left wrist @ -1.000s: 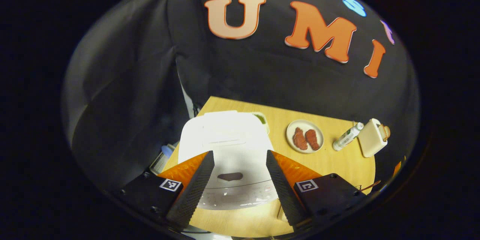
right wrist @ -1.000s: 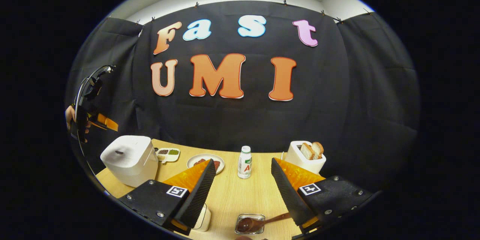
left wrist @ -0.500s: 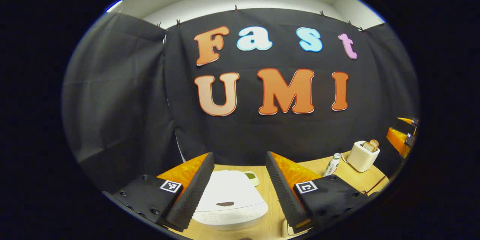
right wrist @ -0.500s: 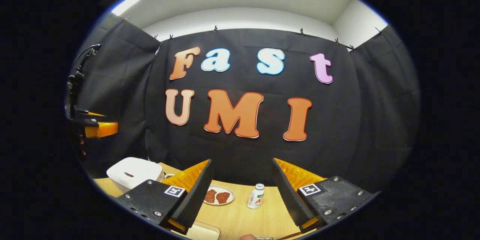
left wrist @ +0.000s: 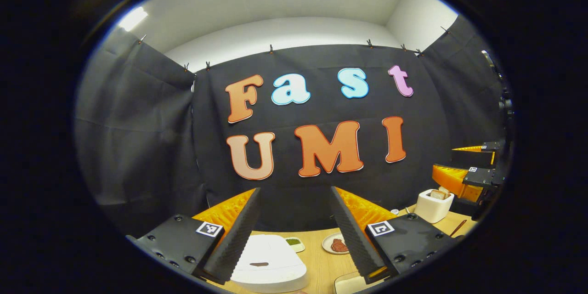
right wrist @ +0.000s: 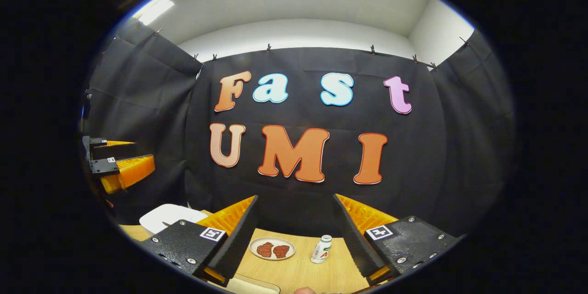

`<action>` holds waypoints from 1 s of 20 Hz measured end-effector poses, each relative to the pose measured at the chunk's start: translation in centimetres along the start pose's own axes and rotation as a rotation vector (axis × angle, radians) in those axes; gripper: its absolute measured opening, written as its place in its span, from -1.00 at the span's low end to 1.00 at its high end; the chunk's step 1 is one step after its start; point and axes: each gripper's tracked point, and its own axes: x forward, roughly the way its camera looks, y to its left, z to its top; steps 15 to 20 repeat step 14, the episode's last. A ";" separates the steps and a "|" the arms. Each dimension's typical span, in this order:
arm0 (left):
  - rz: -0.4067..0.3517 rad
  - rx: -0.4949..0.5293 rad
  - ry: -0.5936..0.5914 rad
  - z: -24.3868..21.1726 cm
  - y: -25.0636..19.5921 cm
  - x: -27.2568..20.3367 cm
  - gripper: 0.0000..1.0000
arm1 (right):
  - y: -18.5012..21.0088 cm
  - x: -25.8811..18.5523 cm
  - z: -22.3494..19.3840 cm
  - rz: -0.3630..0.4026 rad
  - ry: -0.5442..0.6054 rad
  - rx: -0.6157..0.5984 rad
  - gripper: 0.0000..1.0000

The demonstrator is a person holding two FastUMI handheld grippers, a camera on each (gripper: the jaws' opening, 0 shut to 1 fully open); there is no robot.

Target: Close the left gripper, press the button to open the rice cooker; take a wooden spoon from the chopstick holder with the right hand, scoop a spoonful of rice and pour it into the rice cooker, then put the wooden spoon back into the chopstick holder.

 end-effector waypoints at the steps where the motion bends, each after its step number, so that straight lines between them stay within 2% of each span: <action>1: -0.006 0.002 0.005 -0.2 -0.3 0.0 0.99 | -0.2 -0.2 0.1 -0.004 -0.001 0.001 0.97; 2: -0.010 0.003 0.005 -0.2 -0.4 0.1 0.98 | -0.4 -0.3 0.1 -0.009 0.001 -0.001 0.92; 7: -0.005 0.000 0.015 -0.7 -0.5 -0.2 0.96 | -1.6 -0.8 -0.5 -0.041 0.023 0.000 0.91; 10: 0.015 -0.023 0.020 -0.8 0.1 -0.6 0.96 | -1.6 -0.9 -0.4 -0.045 0.022 0.010 0.92; 14: 0.001 -0.061 0.012 -0.7 0.3 -0.8 0.94 | -1.0 -1.1 -0.4 -0.037 0.019 0.005 0.92; 20: 0.001 -0.061 0.012 -0.7 0.3 -0.8 0.94 | -1.0 -1.1 -0.4 -0.037 0.019 0.005 0.92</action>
